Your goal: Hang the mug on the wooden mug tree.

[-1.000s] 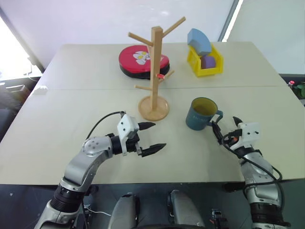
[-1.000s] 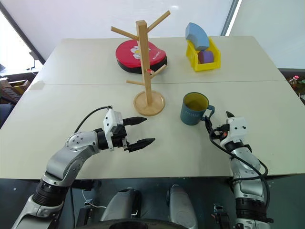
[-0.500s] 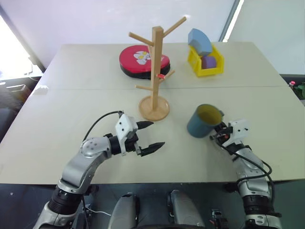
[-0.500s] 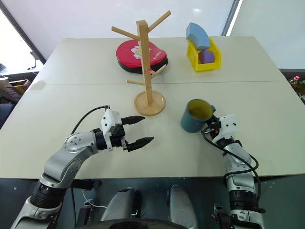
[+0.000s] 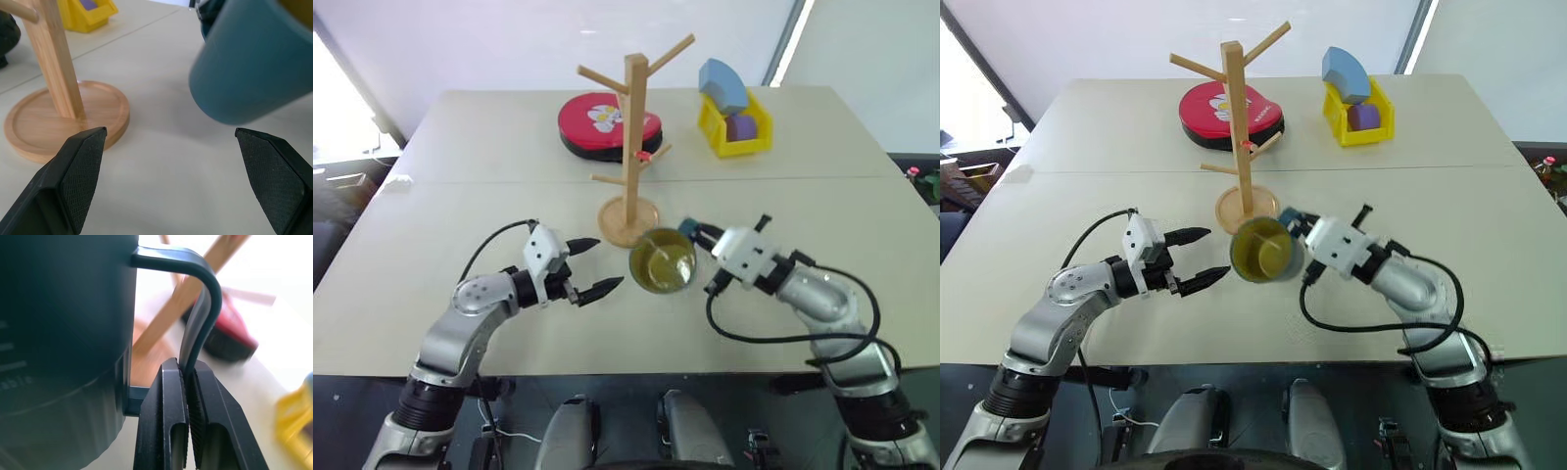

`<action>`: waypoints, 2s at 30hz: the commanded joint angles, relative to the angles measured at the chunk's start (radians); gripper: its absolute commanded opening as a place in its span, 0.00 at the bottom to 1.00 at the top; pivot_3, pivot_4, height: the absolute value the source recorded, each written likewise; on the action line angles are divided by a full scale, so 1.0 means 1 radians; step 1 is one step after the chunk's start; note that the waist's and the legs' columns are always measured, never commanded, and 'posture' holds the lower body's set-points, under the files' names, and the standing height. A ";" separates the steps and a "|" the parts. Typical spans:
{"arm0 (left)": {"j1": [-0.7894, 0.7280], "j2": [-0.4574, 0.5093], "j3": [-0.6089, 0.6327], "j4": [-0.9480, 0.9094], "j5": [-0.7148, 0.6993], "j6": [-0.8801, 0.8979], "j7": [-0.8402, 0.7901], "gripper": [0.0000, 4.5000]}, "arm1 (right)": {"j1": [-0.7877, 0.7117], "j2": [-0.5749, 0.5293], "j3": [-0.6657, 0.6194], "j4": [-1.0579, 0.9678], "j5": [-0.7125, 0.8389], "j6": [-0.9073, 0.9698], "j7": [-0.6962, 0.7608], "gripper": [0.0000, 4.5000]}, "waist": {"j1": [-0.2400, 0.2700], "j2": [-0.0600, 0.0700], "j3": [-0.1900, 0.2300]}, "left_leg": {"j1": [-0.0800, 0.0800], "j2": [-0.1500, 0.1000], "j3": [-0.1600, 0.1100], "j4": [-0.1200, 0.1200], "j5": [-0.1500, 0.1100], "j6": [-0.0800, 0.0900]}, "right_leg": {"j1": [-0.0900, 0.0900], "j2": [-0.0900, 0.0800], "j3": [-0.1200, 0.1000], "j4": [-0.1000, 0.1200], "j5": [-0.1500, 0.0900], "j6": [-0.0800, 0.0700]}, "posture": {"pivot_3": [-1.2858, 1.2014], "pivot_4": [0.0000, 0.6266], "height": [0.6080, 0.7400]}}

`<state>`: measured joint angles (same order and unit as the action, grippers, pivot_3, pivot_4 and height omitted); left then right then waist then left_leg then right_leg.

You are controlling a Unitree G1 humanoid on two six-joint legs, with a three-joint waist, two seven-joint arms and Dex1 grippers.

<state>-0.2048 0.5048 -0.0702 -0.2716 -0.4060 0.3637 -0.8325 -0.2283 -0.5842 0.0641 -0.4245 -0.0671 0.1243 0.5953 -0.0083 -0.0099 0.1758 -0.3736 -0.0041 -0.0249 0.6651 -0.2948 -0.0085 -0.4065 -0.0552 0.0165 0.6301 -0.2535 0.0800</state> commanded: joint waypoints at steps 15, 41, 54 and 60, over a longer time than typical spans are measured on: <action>-0.073 0.070 0.201 -0.059 -0.247 0.116 -0.041 1.00 | -0.338 0.011 0.078 0.003 -0.041 0.267 0.007 0.01 | -0.003 -0.001 0.000 | -0.002 -0.001 -0.001 -0.001 0.000 0.000 | -0.001 -0.005 -0.001 0.000 0.002 0.003 | 0.52 0.24 0.96; -0.129 0.072 0.294 -0.132 -0.422 0.186 0.043 1.00 | -0.542 0.082 0.241 0.163 -0.220 0.381 -0.005 0.01 | -0.004 -0.001 0.000 | -0.002 -0.001 -0.001 -0.002 0.000 0.000 | -0.002 -0.005 -0.001 0.000 0.002 0.003 | 0.52 0.24 0.96; -0.160 0.069 0.301 -0.125 -0.450 0.191 0.072 1.00 | -0.551 0.093 0.228 0.187 -0.280 0.352 -0.039 0.43 | -0.005 -0.001 0.000 | -0.002 -0.002 0.000 -0.002 0.000 0.000 | -0.002 -0.005 -0.001 0.000 0.002 0.003 | 0.52 0.24 0.96; -0.152 0.064 0.289 -0.101 -0.408 0.177 0.092 1.00 | -0.509 0.034 0.107 0.116 -0.203 0.371 0.018 0.67 | -0.002 -0.001 0.000 | -0.002 -0.002 0.000 -0.002 0.000 0.000 | -0.002 -0.005 -0.002 0.000 0.002 0.003 | 0.52 0.24 0.96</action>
<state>-0.3494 0.5675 0.2106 -0.3649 -0.8270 0.5600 -0.7518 -0.7358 -0.5331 0.2443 -0.2466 -0.3009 0.4947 0.5994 -0.0103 -0.0107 0.1762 -0.3761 -0.0060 -0.0257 0.6632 -0.2950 -0.0086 -0.4083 -0.0601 0.0147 0.6296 -0.2516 0.0831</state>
